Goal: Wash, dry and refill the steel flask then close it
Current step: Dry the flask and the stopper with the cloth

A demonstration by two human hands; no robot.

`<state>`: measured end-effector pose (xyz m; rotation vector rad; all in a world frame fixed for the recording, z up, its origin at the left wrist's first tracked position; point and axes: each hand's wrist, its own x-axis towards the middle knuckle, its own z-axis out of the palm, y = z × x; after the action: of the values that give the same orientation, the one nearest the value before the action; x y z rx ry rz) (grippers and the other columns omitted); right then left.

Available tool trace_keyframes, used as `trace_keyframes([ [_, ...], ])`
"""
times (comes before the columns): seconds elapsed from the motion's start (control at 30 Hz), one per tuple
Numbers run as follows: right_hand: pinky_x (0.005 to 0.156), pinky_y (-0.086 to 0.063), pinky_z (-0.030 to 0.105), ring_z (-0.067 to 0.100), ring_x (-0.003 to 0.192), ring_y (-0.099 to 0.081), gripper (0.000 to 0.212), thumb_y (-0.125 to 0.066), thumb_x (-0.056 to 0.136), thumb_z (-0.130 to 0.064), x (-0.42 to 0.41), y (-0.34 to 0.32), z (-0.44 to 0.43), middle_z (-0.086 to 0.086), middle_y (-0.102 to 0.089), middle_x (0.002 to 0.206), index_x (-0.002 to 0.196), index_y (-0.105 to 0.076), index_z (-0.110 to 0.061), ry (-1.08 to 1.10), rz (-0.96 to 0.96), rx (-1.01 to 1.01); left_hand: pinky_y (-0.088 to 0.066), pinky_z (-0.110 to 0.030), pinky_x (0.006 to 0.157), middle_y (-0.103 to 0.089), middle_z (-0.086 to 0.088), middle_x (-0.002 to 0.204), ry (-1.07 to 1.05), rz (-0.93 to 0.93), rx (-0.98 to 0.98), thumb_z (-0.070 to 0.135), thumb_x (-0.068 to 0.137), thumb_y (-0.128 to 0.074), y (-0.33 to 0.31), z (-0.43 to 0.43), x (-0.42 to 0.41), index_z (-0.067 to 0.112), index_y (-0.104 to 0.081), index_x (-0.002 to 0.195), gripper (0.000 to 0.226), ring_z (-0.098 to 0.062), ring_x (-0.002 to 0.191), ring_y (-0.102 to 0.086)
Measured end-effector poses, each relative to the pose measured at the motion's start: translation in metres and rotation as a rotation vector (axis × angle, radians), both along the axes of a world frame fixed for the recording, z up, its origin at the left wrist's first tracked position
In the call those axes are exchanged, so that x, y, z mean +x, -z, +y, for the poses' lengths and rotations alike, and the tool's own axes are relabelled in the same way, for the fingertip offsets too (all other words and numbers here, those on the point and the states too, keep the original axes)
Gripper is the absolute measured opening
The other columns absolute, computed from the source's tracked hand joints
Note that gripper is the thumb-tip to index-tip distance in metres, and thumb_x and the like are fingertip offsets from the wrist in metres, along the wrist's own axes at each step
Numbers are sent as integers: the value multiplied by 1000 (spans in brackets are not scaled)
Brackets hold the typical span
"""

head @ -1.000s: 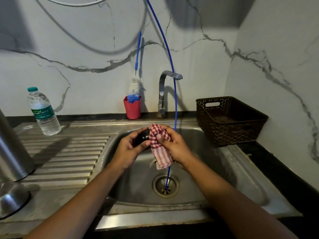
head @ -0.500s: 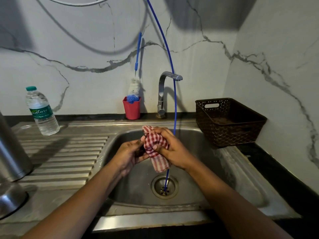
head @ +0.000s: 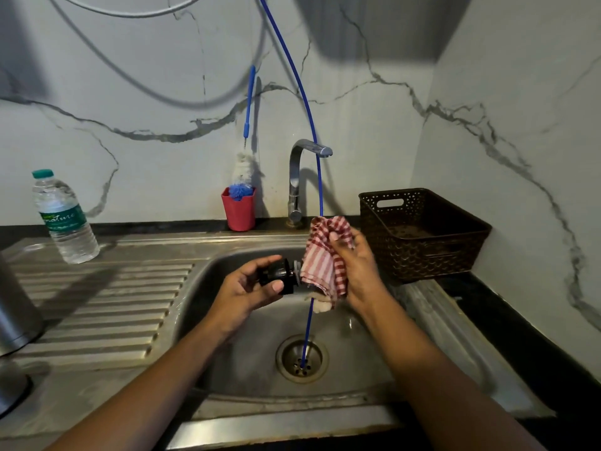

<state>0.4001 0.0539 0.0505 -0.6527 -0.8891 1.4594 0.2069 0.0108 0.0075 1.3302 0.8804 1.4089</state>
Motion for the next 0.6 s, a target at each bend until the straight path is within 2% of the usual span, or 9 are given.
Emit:
trace_keyframes([
  [0.07, 72, -54, 28, 19, 93, -63, 48, -66, 75, -5, 14, -3, 3, 4, -66, 105, 120, -55, -15, -37, -82, 97, -57, -30, 77, -68, -8, 116, -5, -80, -54, 46, 40, -94, -1, 1, -3, 19, -64, 116, 86, -23, 105, -66],
  [0.17, 78, -51, 22, 12, 101, -61, 52, -62, 76, 10, 15, -7, -4, 1, -63, 113, 115, -61, -24, -88, -557, 351, -58, -31, 74, -67, -12, 117, 4, -166, -114, 45, 39, -95, -4, 1, -4, 14, -61, 120, 93, -26, 101, -68],
  [0.23, 84, -50, 21, 9, 105, -59, 55, -62, 74, 8, 9, -9, -11, -1, -61, 118, 117, -60, -25, -151, -779, 493, -58, -31, 73, -68, -12, 117, 17, -180, -130, 45, 39, -95, -6, 1, -5, 13, -60, 121, 95, -25, 100, -68],
  [0.33, 83, -50, 19, 9, 103, -58, 56, -62, 74, 3, 6, -14, -19, -1, -58, 120, 120, -56, -30, -200, -944, 548, -57, -30, 72, -68, -10, 117, 25, -169, -122, 43, 37, -95, -8, 0, -9, 13, -60, 123, 98, -24, 101, -68],
  [0.43, 83, -49, 20, 8, 100, -58, 55, -63, 76, -1, 6, -16, -23, -3, -57, 116, 123, -54, -28, -260, -1059, 565, -57, -30, 72, -67, -10, 119, 50, -157, -110, 41, 38, -96, -8, -1, -12, 14, -60, 124, 97, -24, 103, -67],
  [0.5, 86, -46, 18, 7, 100, -56, 53, -64, 76, -5, 5, -18, -26, -5, -57, 114, 124, -55, -24, -233, -1144, 635, -57, -32, 75, -67, -9, 119, 67, -119, -106, 40, 39, -95, -7, -3, -13, 16, -61, 123, 94, -23, 105, -66],
  [0.6, 91, -41, 22, 9, 105, -50, 47, -64, 79, -14, 2, -16, -26, -5, -55, 116, 124, -55, -22, -107, -1414, 844, -56, -33, 78, -67, -8, 118, 80, -13, -71, 41, 43, -94, -5, -3, -13, 19, -62, 122, 87, -21, 106, -65],
])
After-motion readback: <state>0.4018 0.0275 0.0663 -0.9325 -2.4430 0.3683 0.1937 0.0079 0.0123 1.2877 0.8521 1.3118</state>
